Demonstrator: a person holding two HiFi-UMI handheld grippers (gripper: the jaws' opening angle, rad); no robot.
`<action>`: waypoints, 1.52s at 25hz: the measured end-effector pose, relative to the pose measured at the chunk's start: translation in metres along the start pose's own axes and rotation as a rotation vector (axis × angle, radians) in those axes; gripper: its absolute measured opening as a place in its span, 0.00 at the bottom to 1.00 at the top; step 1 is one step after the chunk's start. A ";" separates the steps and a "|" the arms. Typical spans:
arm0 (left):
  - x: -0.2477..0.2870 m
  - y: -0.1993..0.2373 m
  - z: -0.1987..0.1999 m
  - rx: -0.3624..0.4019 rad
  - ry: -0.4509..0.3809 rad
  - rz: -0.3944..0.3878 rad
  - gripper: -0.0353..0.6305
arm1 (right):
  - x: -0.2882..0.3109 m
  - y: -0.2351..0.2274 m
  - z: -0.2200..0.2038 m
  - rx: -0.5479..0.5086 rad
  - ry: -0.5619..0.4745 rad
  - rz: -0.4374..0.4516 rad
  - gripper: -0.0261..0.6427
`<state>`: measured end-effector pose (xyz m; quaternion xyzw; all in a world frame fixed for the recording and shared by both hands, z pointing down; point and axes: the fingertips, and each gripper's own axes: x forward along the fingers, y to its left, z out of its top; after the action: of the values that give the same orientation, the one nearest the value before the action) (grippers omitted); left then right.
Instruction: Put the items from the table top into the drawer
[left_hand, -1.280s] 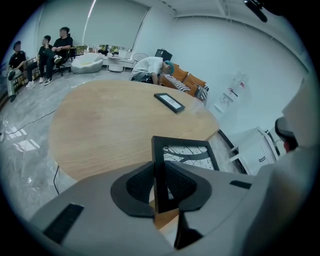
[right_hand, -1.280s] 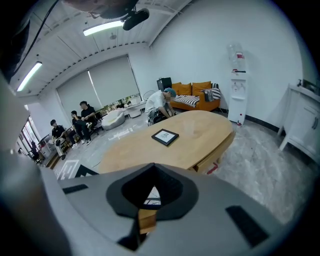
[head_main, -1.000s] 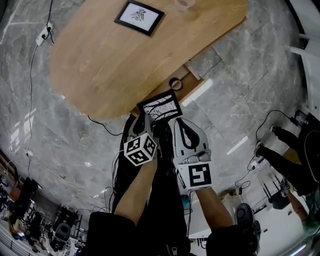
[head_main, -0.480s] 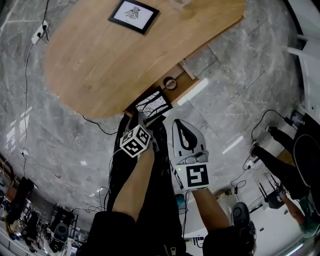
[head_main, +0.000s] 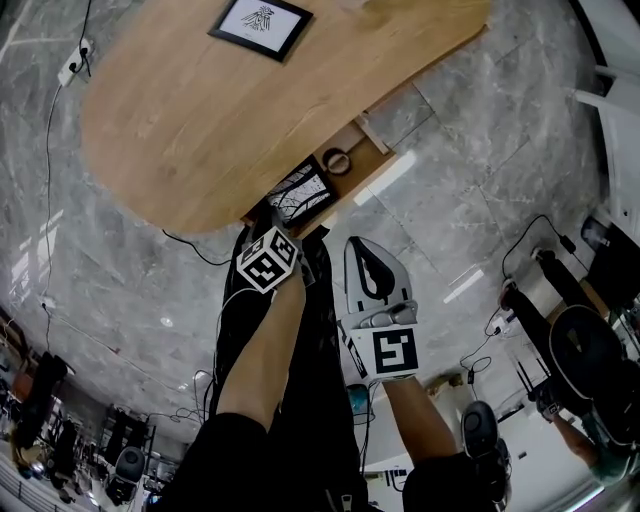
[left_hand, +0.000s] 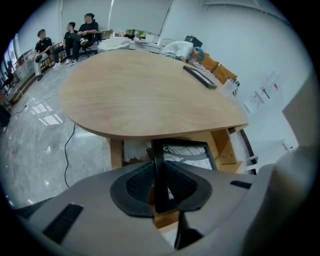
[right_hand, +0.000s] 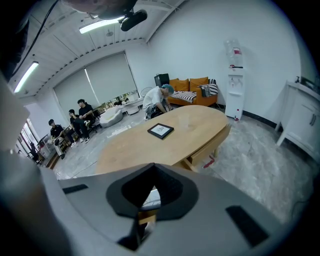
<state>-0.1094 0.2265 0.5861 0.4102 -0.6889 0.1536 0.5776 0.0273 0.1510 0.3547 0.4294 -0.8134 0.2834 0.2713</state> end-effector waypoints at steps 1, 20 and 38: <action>0.002 0.001 0.000 0.004 0.002 0.007 0.17 | 0.000 -0.001 -0.001 0.003 0.002 -0.001 0.05; -0.011 -0.028 -0.002 0.145 0.004 -0.090 0.19 | 0.002 0.010 -0.014 0.033 0.004 0.008 0.05; -0.064 -0.131 0.118 0.556 -0.253 -0.435 0.07 | 0.006 -0.009 -0.012 0.164 -0.050 -0.087 0.05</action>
<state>-0.0917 0.0896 0.4592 0.7038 -0.5835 0.1568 0.3737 0.0341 0.1513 0.3692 0.4921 -0.7745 0.3263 0.2270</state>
